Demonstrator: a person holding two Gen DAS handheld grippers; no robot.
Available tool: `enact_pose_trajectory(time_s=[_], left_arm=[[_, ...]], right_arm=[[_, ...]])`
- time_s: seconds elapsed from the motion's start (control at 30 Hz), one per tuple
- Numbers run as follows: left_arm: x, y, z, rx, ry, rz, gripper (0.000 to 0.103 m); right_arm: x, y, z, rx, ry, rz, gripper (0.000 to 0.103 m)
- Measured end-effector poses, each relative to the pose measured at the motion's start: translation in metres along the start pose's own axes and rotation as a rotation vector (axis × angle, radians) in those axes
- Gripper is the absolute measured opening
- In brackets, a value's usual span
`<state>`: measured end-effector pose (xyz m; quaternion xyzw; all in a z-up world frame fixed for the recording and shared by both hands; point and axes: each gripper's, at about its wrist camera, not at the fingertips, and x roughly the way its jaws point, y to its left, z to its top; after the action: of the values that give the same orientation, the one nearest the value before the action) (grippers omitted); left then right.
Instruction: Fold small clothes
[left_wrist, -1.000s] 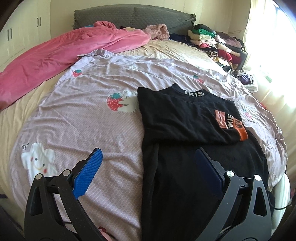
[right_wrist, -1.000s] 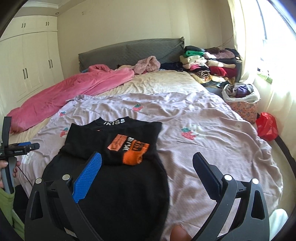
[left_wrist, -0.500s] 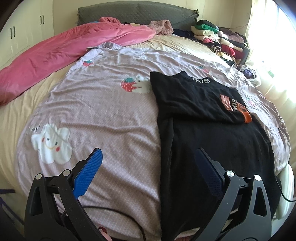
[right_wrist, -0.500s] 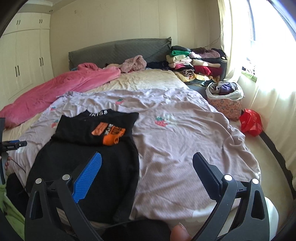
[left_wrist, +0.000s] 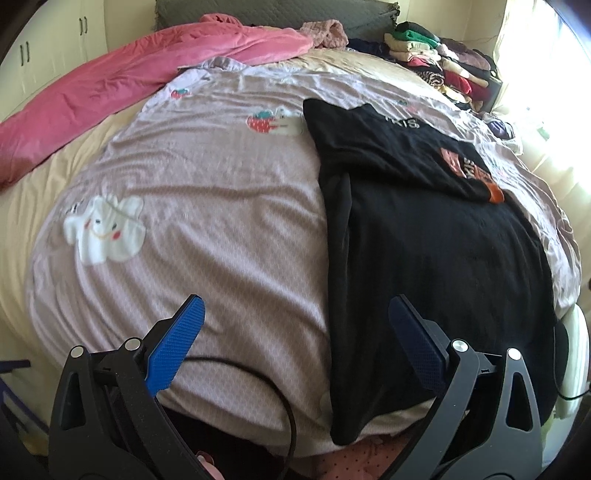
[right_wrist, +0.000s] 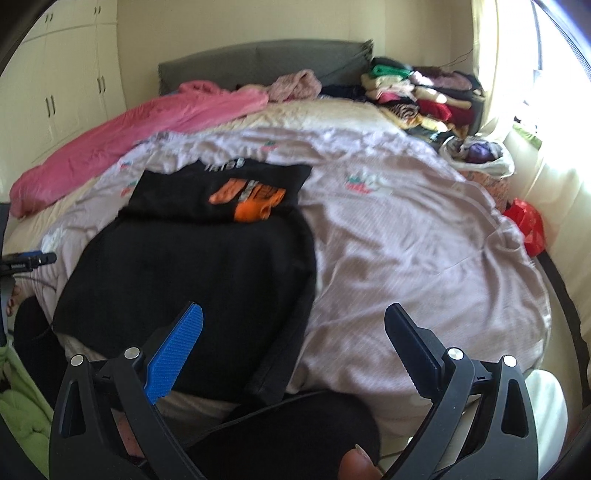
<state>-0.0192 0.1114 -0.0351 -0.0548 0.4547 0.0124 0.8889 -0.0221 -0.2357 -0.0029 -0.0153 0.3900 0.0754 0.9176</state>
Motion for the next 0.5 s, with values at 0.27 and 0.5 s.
enact_pose_trajectory(time_s=[0.27,0.5], left_arm=[[0.017,-0.014,-0.036,0.022,0.092,0.011,0.093],[0.039,-0.019,-0.049,0.025,0.164,0.011,0.093]], right_arm=[[0.056,0.022,-0.025,-0.047,0.176,0.030,0.098],[0.085,0.042,-0.036,-0.088,0.236,0.045,0.098]])
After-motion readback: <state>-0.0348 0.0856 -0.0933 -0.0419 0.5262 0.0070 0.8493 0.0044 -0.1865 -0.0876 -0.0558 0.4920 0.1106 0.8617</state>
